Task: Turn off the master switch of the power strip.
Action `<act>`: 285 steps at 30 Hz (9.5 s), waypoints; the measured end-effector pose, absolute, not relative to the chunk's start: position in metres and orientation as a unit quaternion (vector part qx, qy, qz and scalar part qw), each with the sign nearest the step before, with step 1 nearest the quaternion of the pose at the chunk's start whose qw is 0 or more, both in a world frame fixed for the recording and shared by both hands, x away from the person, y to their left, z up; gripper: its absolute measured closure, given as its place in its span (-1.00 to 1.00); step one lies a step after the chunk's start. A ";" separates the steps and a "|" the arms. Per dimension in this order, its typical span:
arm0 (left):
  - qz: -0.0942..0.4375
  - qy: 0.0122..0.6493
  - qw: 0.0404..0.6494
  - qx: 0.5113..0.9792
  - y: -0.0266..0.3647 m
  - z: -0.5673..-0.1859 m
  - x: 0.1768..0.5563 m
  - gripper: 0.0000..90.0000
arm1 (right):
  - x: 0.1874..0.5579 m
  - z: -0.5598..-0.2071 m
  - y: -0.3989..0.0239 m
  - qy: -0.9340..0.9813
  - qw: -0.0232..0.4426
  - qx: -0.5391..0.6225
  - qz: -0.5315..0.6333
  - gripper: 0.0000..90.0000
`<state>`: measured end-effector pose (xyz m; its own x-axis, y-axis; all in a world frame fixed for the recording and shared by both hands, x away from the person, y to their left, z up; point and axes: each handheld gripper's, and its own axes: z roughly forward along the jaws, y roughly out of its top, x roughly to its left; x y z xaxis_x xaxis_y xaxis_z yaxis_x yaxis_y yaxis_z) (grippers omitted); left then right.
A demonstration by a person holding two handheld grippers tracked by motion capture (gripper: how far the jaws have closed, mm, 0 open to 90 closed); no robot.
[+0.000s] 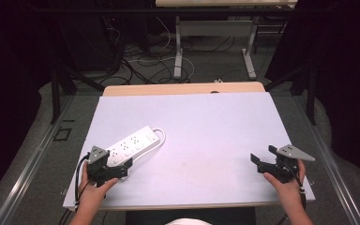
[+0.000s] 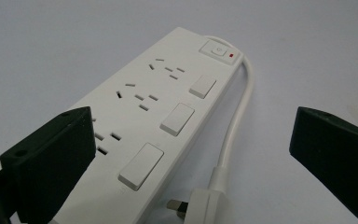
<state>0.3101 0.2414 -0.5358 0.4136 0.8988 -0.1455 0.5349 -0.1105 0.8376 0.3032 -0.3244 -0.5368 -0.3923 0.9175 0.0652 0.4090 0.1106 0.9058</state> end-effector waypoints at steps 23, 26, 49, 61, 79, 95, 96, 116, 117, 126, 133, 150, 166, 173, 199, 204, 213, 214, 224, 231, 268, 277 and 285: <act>0.220 0.522 0.430 0.703 0.253 -0.526 0.314 -0.65 | 0.305 -0.545 -0.318 0.705 0.276 0.470 0.455 -0.60; 0.219 0.522 0.430 0.703 0.253 -0.523 0.317 -0.65 | 0.305 -0.547 -0.317 0.702 0.275 0.473 0.456 -0.60; 0.231 0.520 0.439 0.695 0.276 -0.501 0.337 -0.57 | 0.306 -0.548 -0.315 0.704 0.278 0.473 0.451 -0.60; 0.220 0.524 0.429 0.702 0.267 -0.493 0.349 -0.53 | 0.306 -0.548 -0.314 0.709 0.273 0.472 0.447 -0.60; 0.203 0.514 0.420 0.720 0.253 -0.475 0.365 -0.19 | 0.306 -0.548 -0.313 0.708 0.267 0.475 0.449 -0.60; 0.183 0.499 0.433 0.728 0.237 -0.465 0.376 -0.04 | 0.307 -0.548 -0.314 0.708 0.274 0.470 0.450 -0.60; 0.179 0.498 0.431 0.730 0.236 -0.465 0.377 -0.04 | 0.306 -0.548 -0.313 0.707 0.270 0.473 0.452 -0.60; 0.163 0.491 0.407 0.753 0.197 -0.466 0.392 0.43 | 0.307 -0.549 -0.314 0.706 0.274 0.471 0.452 -0.60; 0.163 0.491 0.403 0.755 0.196 -0.467 0.393 0.46 | 0.307 -0.549 -0.314 0.706 0.274 0.471 0.452 -0.60; 0.152 0.488 0.387 0.767 0.186 -0.471 0.400 0.66 | 0.307 -0.549 -0.314 0.709 0.268 0.472 0.450 -0.60; 0.144 0.494 0.366 0.775 0.179 -0.476 0.404 0.82 | 0.307 -0.550 -0.314 0.709 0.269 0.470 0.451 -0.60; 0.128 0.504 0.323 0.790 0.159 -0.495 0.420 1.00 | 0.307 -0.550 -0.315 0.711 0.270 0.471 0.447 -0.60; 0.112 0.528 0.300 0.787 0.143 -0.512 0.437 1.00 | 0.307 -0.550 -0.316 0.714 0.267 0.469 0.445 -0.60; 0.113 0.536 0.298 0.782 0.142 -0.516 0.440 1.00 | 0.307 -0.551 -0.315 0.708 0.266 0.474 0.451 -0.60; 0.131 0.537 0.285 0.783 0.136 -0.524 0.440 1.00 | 0.308 -0.551 -0.315 0.711 0.263 0.468 0.453 -0.60; 0.115 0.545 0.309 0.771 0.140 -0.524 0.440 1.00 | 0.308 -0.551 -0.316 0.710 0.259 0.471 0.455 -0.60; 0.111 0.547 0.308 0.770 0.142 -0.523 0.442 1.00 | 0.307 -0.551 -0.316 0.713 0.256 0.474 0.448 -0.60; 0.111 0.548 0.308 0.770 0.143 -0.522 0.441 1.00 | 0.308 -0.551 -0.317 0.716 0.255 0.472 0.446 -0.60; 0.113 0.553 0.306 0.766 0.145 -0.521 0.442 1.00 | 0.307 -0.551 -0.317 0.713 0.260 0.471 0.449 -0.60; 0.116 0.553 0.311 0.765 0.147 -0.517 0.441 1.00 | 0.308 -0.552 -0.315 0.712 0.259 0.469 0.453 -0.60; 0.114 0.527 0.358 0.762 0.155 -0.498 0.424 0.45 | 0.307 -0.550 -0.315 0.711 0.262 0.471 0.452 -0.60; 0.113 0.508 0.379 0.765 0.153 -0.496 0.416 0.23 | 0.306 -0.550 -0.315 0.714 0.260 0.470 0.449 -0.59; 0.119 0.483 0.385 0.777 0.148 -0.496 0.409 0.11 | 0.306 -0.549 -0.316 0.714 0.261 0.470 0.448 -0.59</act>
<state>0.4086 0.1479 -0.4963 0.5052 0.8426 -0.1868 0.6591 -0.2370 0.7137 0.3057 -0.3157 -0.5492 -0.4210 0.9058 0.0480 0.4377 0.1566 0.8854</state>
